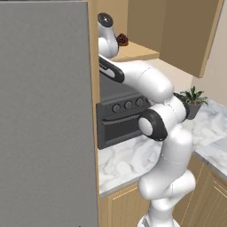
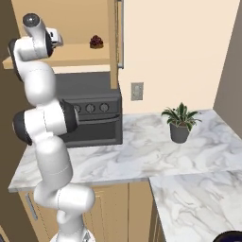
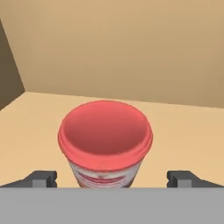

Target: Pick the avocado and bread from the counter and place them on the plate. Then pick the jam from the cabinet and place it next to the plate. Lastly close the cabinet door.

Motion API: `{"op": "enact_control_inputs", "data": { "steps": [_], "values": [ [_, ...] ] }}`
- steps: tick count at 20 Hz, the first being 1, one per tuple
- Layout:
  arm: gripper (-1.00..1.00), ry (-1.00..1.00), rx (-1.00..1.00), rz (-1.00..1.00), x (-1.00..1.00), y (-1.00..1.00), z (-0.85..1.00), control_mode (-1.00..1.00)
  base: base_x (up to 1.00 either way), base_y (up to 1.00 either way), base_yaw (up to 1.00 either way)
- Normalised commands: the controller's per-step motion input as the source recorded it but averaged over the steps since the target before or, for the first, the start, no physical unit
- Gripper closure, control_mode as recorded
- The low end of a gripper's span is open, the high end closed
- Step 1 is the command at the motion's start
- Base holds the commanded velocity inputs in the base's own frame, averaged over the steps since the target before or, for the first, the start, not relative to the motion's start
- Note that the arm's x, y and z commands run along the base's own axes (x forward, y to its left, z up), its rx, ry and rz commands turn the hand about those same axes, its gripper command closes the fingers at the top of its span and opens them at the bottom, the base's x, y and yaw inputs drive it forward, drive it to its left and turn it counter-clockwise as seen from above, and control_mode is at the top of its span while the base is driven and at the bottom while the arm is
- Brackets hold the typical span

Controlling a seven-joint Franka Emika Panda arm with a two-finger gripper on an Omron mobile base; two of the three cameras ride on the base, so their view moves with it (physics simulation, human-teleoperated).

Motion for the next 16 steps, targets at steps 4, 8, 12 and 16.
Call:
{"op": "enact_control_inputs", "data": {
  "steps": [4, 8, 12, 16],
  "values": [
    [-1.0, 0.02, 0.02, -0.01, 0.04, 0.0, 0.01, -1.0, 0.0, 0.0, 0.0],
    [-1.0, -0.04, 0.08, 0.05, -0.23, -0.1, -0.37, -1.0, 0.0, 0.0, 0.0],
    [-1.0, 0.0, 0.14, 0.02, 0.0, -0.03, -0.24, -1.0, 0.0, 0.0, 0.0],
    [-1.0, -0.07, 0.1, 0.02, 0.11, 0.0, -0.29, -1.0, 0.0, 0.0, 0.0]
  ]
}}
